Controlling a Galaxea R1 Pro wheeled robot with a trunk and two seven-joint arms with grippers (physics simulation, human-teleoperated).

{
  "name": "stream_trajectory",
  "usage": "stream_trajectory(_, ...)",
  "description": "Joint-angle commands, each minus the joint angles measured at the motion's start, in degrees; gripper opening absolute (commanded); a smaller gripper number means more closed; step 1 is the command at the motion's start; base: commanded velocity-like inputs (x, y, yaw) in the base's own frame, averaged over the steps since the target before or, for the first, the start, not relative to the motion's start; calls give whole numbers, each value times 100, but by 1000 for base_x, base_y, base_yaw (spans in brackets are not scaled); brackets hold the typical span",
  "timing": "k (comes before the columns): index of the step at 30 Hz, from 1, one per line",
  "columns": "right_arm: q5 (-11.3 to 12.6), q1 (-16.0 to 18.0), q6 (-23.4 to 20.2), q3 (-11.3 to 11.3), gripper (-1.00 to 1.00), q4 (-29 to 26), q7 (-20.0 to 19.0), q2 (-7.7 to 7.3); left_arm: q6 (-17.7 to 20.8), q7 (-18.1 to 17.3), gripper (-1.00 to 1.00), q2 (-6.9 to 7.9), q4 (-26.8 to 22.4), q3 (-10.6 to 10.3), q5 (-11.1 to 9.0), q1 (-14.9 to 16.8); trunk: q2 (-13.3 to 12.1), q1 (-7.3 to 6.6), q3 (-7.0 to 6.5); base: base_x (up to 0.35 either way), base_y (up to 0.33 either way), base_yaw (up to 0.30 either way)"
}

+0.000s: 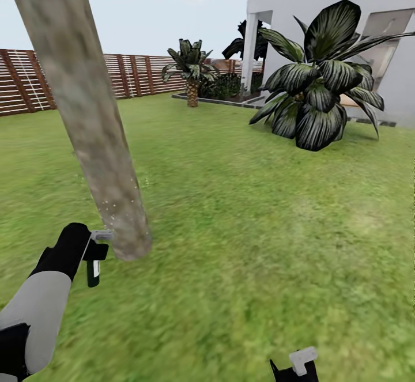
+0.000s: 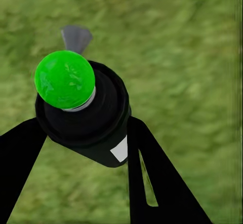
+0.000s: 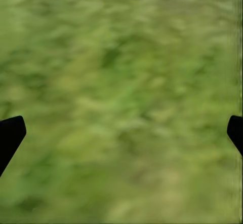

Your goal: In the garden, pick up the pesticide atomizer on the floor and spray pesticide onto both trees until each tree trunk is fully covered.

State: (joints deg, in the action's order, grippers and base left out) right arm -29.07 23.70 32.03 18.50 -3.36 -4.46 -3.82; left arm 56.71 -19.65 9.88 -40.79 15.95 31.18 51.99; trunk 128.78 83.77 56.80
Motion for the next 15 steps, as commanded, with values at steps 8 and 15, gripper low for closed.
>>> stream_trajectory(8, -7, 6, 15, 49, 100, 2, -47, 4, 16, -56, -100, -3, -8, 24, 63, 4, 2, 0, 5, 81, -273, 0)
stream_trajectory(15, -10, 3, 15, 49, 100, 2, -47, 4, 16, -56, -100, -3, -8, 31, 63, 4, 2, 0, 5, 81, -273, 126)
